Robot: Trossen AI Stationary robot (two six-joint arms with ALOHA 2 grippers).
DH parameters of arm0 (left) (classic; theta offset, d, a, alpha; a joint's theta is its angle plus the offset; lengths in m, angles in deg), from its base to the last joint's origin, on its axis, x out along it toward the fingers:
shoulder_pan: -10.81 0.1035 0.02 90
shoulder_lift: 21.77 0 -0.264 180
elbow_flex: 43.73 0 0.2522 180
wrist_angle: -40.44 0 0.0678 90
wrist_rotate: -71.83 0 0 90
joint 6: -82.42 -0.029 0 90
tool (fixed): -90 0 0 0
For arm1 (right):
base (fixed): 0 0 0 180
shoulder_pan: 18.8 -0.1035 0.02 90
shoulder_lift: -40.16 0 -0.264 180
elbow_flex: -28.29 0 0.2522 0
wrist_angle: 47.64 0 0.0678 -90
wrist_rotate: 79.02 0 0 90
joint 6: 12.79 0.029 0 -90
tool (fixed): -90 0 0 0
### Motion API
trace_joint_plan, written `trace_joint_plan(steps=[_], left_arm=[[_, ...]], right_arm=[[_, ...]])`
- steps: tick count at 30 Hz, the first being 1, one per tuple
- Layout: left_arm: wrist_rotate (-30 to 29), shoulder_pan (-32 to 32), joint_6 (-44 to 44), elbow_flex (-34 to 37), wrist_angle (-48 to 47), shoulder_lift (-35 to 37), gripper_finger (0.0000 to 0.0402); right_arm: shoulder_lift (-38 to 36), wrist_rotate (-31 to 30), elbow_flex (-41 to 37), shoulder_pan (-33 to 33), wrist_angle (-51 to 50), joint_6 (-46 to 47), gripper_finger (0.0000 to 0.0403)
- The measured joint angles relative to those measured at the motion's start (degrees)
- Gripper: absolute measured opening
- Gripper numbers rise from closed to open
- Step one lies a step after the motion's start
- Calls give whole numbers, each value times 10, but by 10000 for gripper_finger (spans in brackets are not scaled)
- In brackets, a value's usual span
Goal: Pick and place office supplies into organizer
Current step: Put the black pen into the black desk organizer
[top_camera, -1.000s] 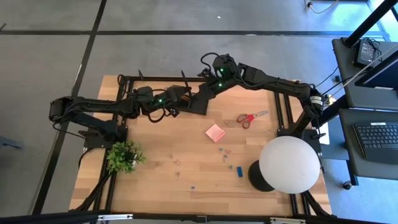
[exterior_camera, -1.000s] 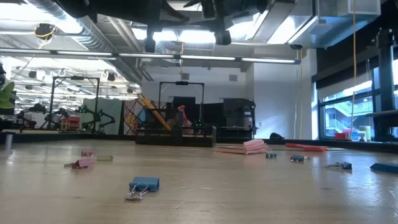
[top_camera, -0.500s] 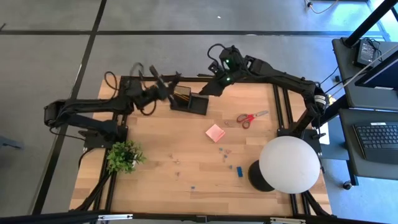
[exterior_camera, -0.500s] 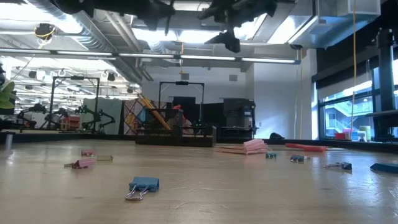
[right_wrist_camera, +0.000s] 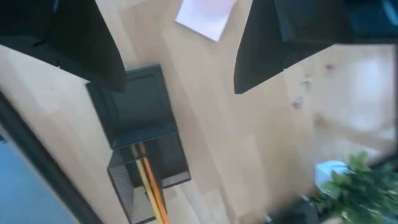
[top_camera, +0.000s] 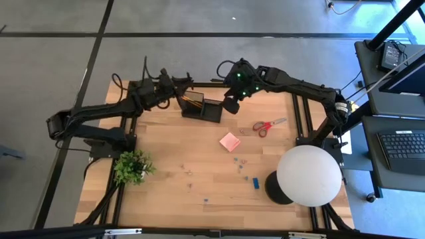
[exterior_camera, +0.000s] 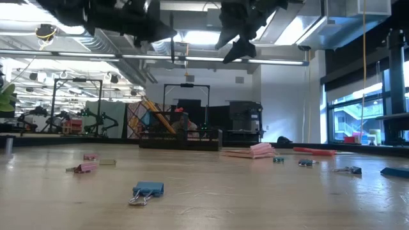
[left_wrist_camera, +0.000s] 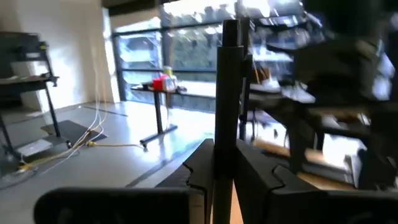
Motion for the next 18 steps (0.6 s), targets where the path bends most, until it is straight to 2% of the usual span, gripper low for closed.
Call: trace_joint_plan(steps=[4, 7, 12, 18], left_arm=[[1, 29, 94, 46, 92, -8, 39], [0, 48, 137, 83, 141, -9, 42], [2, 52, 167, 127, 186, -10, 46], [-15, 48, 146, 138, 194, -31, 39]], right_arm=[[0, -37, -1, -21, -1, -24, 300], [-6, -76, -34, -32, 39, -23, 300], [-61, -70, -185, -31, 182, -20, 300], [-151, -66, -369, -23, 371, 14, 300]])
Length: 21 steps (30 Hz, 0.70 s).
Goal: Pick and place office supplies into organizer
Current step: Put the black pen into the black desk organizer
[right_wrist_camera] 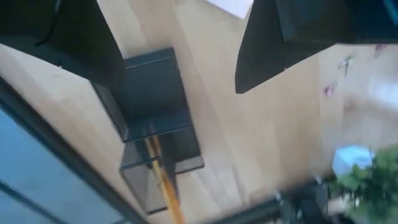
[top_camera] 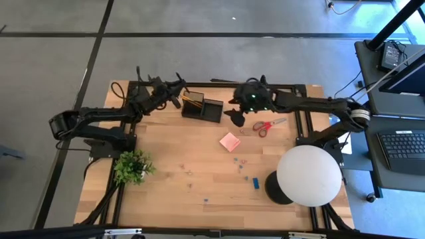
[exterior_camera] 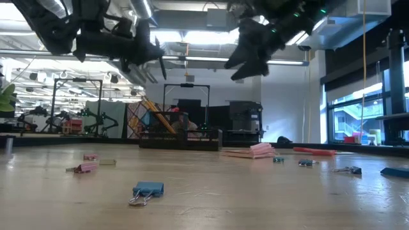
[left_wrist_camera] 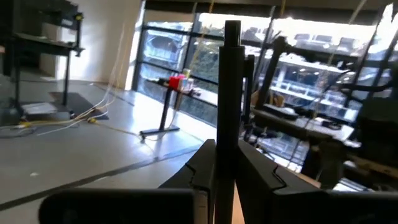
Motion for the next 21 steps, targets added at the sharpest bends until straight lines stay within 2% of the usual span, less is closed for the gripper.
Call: trace_joint_plan(steps=[6, 15, 21], left_arm=[[-14, 0, 5, 0, 72, -74, 46], [-35, -1, 17, 0, 165, -203, 40], [-49, -1, 24, -1, 207, -258, 45]], right_arm=[[-43, 0, -79, 0, 87, 58, 301], [-48, 0, -86, 0, 92, 70, 301], [-48, 0, -86, 0, 91, 70, 301]])
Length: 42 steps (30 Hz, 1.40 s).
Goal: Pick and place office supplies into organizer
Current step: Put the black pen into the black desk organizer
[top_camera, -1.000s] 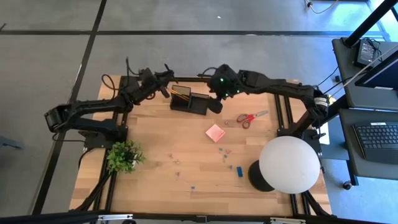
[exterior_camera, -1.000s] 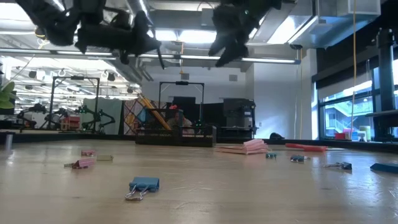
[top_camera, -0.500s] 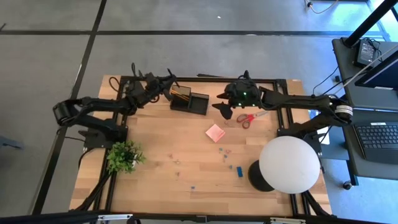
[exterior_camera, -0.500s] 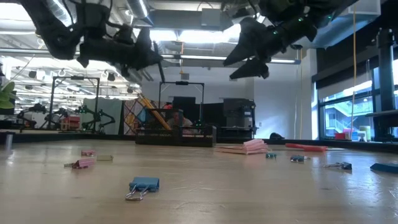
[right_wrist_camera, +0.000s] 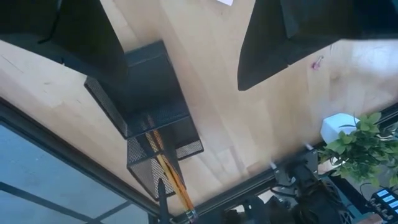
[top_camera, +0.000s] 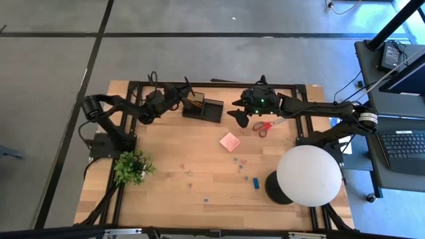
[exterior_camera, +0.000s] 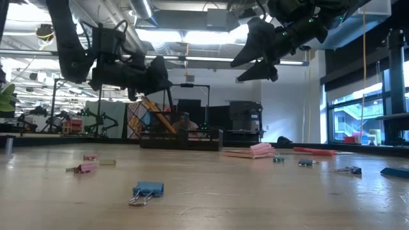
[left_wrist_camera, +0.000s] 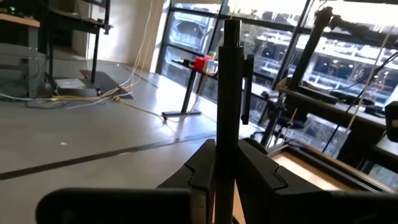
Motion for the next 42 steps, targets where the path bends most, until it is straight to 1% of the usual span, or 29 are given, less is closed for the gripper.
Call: trace_joint_plan(steps=[5, 11, 13, 16, 25, 28, 32, 33, 35, 37, 40, 42], left_arm=[[3, 0, 1, -1, 20, -24, 43], [14, -1, 3, 2, 14, -33, 44], [10, 0, 3, 1, 31, -31, 45], [9, 0, 4, 1, 28, -31, 46], [37, -1, 5, 1, 31, -31, 47], [37, -1, 5, 1, 32, -31, 47], [37, -1, 3, 1, 32, -31, 47], [37, -1, 1, 1, 32, -31, 47], [40, -1, -8, 1, 32, -31, 47], [49, -1, -18, 1, 32, -31, 47], [59, -1, -21, 1, 32, -30, 47], [63, -1, -21, 1, 32, -30, 47]], right_arm=[[0, 0, 0, 0, 0, -1, 301], [0, 0, 0, 0, 0, -2, 301], [0, 0, 0, 0, 0, -2, 301], [0, 0, 0, 0, 3, -2, 300], [0, 0, 0, 0, 12, -1, 300], [0, 0, 0, 0, 14, -1, 300], [0, 1, 0, 0, 57, 0, 300], [0, 12, 1, 0, 74, 4, 300], [5, 48, 17, 9, 78, 28, 300], [19, 76, 49, 18, 60, 33, 300], [60, 80, 130, 21, -25, -10, 300], [102, 74, 210, 21, -118, -30, 300]])
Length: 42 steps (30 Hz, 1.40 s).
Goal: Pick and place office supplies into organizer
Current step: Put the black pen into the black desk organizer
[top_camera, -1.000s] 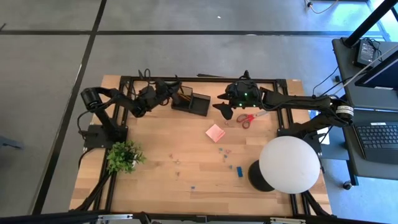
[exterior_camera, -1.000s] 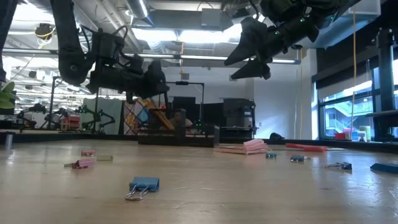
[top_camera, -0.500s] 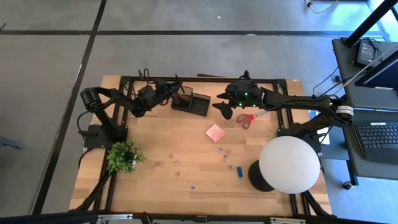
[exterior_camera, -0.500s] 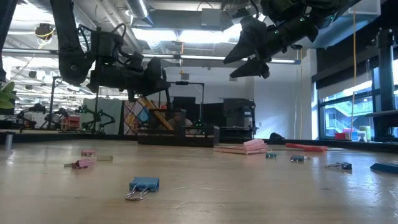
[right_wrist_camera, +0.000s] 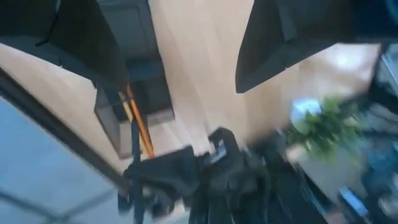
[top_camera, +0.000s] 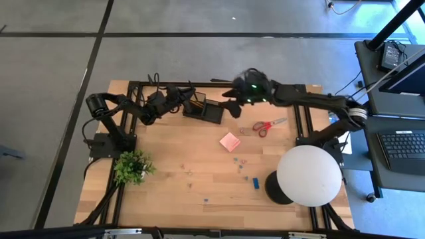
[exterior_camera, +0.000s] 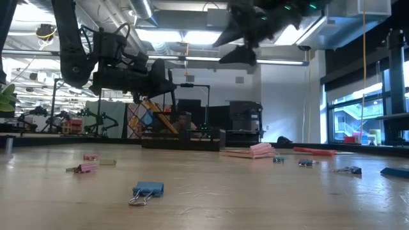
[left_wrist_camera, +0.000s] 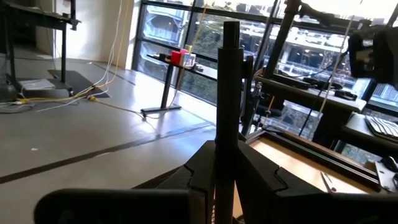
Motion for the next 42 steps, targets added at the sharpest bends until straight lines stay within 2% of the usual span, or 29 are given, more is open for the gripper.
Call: trace_joint_plan(steps=[4, 7, 12, 16, 23, 29, 33, 42], left_arm=[[2, 0, -2, 0, 0, 0, 47], [1, 0, -2, 0, 0, 0, 47], [3, 0, -11, 0, 0, 0, 47], [5, 0, -11, 0, 0, 0, 47], [5, 0, -36, 0, 0, 0, 47], [5, 0, -61, 0, 0, 0, 47], [5, 0, -62, 0, 0, 0, 47], [10, 0, -77, 0, 0, 1, 47]], right_arm=[[104, -46, 191, 8, -231, -13, 300], [176, -104, 328, 11, -352, -62, 300], [268, -108, 513, 8, -407, -113, 300], [316, -80, 609, 9, -414, -143, 300], [371, -38, 639, 8, -385, -220, 300], [411, -36, 639, 5, -340, -255, 300], [412, -36, 639, 4, -307, -255, 300], [413, -35, 639, 4, -304, -241, 255]])
